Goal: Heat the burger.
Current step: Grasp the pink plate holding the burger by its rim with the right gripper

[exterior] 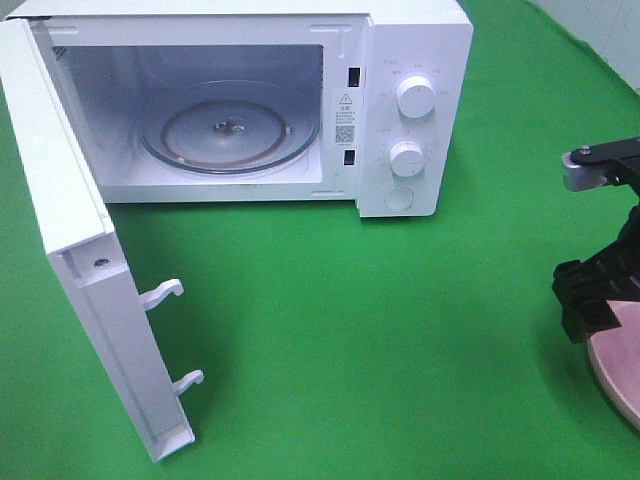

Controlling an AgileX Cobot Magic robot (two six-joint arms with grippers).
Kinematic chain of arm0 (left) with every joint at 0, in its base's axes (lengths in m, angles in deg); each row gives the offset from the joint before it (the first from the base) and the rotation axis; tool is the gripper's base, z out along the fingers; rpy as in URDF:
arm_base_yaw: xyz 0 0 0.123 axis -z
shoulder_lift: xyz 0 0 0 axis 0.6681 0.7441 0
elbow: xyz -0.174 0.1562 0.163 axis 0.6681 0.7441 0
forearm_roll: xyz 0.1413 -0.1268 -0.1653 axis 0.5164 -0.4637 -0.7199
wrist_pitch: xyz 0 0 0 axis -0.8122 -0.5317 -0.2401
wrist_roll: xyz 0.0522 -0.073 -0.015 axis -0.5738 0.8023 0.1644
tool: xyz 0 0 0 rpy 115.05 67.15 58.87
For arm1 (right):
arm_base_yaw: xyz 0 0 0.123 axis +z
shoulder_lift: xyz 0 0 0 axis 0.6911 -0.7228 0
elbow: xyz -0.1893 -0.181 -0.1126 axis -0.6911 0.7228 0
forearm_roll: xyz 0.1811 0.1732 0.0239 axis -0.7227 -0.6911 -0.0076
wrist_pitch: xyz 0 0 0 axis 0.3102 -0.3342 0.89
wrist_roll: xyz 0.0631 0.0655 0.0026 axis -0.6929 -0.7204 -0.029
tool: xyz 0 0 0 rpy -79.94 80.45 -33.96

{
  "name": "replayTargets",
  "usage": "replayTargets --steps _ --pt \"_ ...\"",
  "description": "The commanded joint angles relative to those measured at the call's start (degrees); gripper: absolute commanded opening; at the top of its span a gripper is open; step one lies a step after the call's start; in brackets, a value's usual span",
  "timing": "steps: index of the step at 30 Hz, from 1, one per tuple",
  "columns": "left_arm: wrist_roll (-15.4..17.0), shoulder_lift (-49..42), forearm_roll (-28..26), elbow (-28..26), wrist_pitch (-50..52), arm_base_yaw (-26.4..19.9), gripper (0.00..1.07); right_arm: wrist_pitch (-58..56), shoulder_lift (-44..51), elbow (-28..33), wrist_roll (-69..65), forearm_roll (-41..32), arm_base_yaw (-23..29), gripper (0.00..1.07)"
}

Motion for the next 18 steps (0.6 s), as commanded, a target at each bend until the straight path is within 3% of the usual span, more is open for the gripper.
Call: replayTargets --steps 1,18 --pt "-0.1 -0.9 -0.1 0.2 0.5 0.2 1.0 3.0 -0.4 2.1 -0.6 0.1 -0.4 0.95" --pt "-0.1 -0.9 -0.1 0.2 0.5 0.2 1.0 8.8 -10.0 3.3 -1.8 0.1 -0.4 0.89"
